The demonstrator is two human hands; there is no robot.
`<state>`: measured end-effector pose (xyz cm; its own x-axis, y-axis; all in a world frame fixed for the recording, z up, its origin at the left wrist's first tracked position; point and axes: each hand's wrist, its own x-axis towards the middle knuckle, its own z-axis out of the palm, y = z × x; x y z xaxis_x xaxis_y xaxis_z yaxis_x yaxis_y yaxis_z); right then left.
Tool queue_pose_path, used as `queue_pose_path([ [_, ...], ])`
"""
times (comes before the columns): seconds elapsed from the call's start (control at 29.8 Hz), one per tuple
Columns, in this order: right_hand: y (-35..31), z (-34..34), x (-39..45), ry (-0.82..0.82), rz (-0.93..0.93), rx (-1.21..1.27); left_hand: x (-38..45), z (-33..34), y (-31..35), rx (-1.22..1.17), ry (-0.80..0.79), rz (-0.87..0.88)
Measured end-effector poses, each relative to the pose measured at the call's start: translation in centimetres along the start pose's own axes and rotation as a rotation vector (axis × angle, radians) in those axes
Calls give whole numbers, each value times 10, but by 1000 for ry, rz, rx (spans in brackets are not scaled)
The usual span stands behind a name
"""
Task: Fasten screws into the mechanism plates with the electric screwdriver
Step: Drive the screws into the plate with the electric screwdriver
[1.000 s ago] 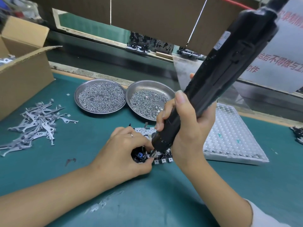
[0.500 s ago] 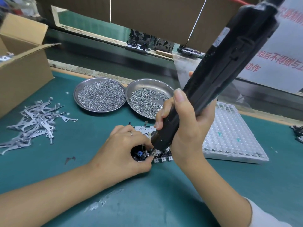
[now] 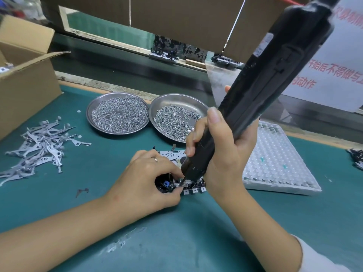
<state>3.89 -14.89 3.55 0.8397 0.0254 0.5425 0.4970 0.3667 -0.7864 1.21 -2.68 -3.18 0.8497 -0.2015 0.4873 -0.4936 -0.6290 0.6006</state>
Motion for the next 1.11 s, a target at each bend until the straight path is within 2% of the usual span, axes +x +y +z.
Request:
queue_pose_path([
  [1.11,2,5,-1,8,-16,19,0,0,1,-8,-7,-22],
])
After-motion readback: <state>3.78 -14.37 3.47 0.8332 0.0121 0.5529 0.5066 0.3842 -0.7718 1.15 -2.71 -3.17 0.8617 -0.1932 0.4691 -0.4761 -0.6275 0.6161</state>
